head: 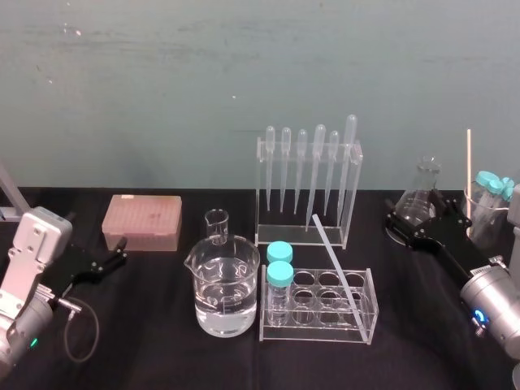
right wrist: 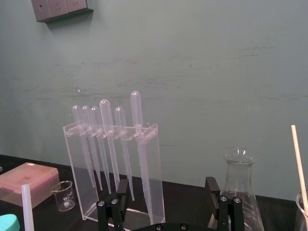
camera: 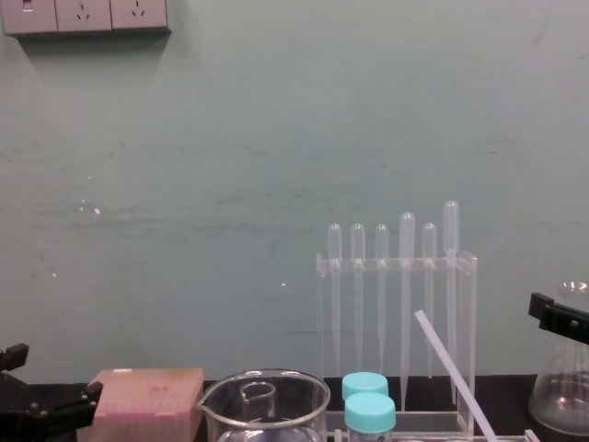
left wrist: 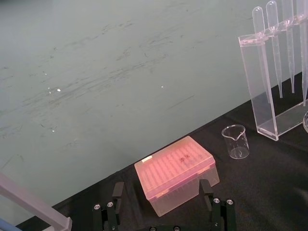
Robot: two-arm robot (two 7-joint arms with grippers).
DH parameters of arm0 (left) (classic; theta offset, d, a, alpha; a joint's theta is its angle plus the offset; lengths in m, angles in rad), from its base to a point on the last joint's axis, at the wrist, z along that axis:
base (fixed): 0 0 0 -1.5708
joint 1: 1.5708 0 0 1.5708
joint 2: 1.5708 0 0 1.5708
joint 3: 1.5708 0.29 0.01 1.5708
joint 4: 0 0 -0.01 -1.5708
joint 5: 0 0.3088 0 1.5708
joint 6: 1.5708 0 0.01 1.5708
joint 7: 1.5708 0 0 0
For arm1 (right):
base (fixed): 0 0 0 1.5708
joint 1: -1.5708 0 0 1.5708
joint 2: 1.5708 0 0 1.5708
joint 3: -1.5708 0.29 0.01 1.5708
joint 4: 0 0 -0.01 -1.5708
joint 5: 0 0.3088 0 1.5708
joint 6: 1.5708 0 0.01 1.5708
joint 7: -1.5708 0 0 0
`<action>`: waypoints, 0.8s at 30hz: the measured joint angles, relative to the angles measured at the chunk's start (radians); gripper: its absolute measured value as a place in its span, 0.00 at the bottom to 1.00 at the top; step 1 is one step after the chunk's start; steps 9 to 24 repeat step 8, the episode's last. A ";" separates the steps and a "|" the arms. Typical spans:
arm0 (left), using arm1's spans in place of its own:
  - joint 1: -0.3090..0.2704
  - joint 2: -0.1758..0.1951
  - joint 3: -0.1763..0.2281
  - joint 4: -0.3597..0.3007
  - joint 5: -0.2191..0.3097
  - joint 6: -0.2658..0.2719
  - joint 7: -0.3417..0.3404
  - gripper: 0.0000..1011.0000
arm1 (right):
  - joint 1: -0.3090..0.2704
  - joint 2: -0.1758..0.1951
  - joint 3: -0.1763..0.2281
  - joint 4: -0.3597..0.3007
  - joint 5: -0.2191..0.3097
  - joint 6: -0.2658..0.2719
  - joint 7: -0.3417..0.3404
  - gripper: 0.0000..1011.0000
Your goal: Pick up the stirring rod with one hand, then place it down.
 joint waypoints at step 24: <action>0.000 0.000 0.000 0.000 0.000 0.000 0.000 0.99 | 0.000 0.001 0.000 0.000 0.000 -0.001 0.000 0.99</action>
